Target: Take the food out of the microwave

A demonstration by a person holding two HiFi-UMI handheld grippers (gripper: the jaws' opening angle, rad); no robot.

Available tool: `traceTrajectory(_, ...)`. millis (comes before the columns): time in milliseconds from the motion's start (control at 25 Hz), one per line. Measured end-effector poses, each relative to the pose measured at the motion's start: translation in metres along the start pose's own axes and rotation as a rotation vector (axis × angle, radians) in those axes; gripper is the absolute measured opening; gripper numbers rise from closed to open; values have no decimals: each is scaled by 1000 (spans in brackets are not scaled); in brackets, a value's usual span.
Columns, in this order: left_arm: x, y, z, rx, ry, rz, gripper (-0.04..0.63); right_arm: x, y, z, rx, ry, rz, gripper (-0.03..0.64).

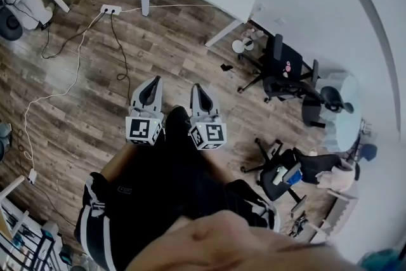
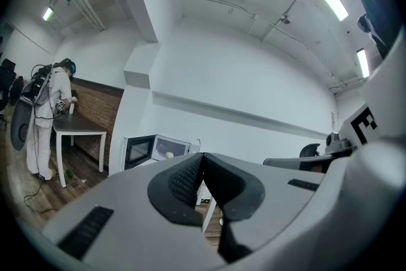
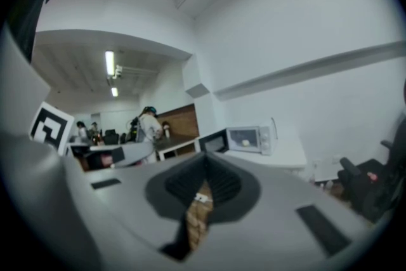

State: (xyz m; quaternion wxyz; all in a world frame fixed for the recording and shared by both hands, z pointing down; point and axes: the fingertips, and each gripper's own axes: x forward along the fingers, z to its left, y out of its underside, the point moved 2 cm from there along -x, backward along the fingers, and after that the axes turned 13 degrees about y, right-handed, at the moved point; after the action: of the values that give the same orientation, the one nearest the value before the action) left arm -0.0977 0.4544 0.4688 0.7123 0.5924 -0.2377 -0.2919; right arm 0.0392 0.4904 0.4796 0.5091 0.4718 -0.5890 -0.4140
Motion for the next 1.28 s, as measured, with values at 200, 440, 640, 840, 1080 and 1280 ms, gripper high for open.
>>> traceTrajectory(200,1,4,6,-37,-5,-4,32,6,3,8,-11,-8,2,31)
traceTrajectory(440,17,4,18,-30,-2,15,31,32,0,5,-11,-22,-3,31)
traceTrajectory(640,45,6,34,-27,-22,25,32,75,-8,-10,-18,-42,-8,31)
traceTrajectory(840,89,6,59,-20,-43,27,31,128,-23,-29,-12,-57,-14,32)
traceTrajectory(1080,153,-3,89,-30,-67,20,32,191,-33,-55,-10,-83,3,31)
traceTrajectory(1280,211,-7,108,-38,-91,24,31,241,-45,-79,-29,-114,9,31)
